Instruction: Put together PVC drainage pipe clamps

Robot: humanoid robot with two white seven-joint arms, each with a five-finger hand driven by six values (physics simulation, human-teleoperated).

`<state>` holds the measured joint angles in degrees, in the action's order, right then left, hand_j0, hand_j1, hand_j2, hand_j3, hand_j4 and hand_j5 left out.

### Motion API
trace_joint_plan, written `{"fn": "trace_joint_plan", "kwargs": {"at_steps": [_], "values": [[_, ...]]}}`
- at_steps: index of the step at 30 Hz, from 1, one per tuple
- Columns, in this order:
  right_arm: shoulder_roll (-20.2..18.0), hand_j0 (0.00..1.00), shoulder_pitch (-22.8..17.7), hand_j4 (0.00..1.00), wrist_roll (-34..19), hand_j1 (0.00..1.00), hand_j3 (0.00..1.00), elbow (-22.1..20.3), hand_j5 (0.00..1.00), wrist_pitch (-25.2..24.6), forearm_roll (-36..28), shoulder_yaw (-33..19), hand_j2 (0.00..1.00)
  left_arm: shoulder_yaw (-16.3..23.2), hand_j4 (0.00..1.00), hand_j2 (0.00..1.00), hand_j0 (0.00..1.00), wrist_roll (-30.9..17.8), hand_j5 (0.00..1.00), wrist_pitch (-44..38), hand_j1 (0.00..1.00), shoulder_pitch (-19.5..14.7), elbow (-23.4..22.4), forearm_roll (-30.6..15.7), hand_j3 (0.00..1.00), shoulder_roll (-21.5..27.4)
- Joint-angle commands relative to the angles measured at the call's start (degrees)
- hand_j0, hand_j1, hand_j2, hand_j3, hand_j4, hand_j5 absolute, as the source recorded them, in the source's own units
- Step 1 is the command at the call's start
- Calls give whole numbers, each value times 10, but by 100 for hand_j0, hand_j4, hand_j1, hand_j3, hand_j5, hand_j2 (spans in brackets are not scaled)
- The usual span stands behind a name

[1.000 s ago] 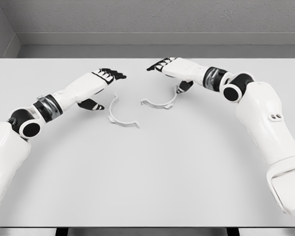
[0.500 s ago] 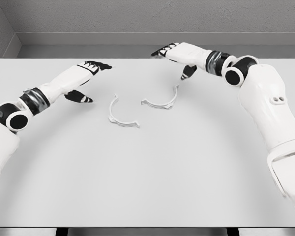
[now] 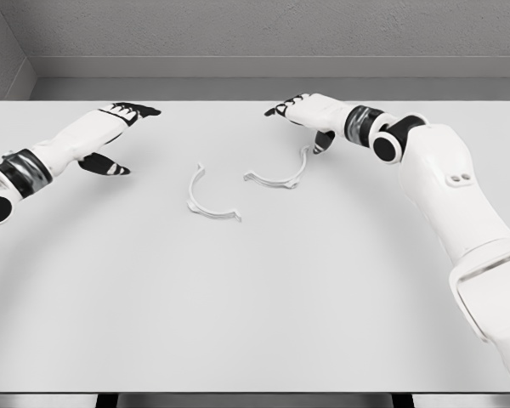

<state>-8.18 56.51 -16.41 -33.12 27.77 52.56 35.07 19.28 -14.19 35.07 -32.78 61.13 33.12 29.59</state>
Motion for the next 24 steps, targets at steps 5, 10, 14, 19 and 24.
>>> {"fn": "trace_joint_plan", "kwargs": {"at_steps": [5,10,14,19,24], "values": [[4,100,0,100,16,100,100,17,100,-8,11,-1,100,1,100,100,100,0,100,-1,100,-1,0,-4,100,2],[20,100,2,100,16,100,100,17,100,-8,11,3,100,1,100,100,100,0,100,-1,100,-1,-1,-4,100,2],[30,100,8,100,16,100,100,18,100,-13,14,12,100,1,100,100,100,0,100,-1,100,-2,-1,-4,100,2],[33,100,8,100,16,100,100,18,100,-14,14,13,100,1,100,100,100,0,100,-1,100,-2,-1,-4,100,3],[34,100,9,100,16,100,100,18,100,-18,15,13,100,1,100,100,100,0,100,-1,100,-2,-2,-4,100,2]]}}
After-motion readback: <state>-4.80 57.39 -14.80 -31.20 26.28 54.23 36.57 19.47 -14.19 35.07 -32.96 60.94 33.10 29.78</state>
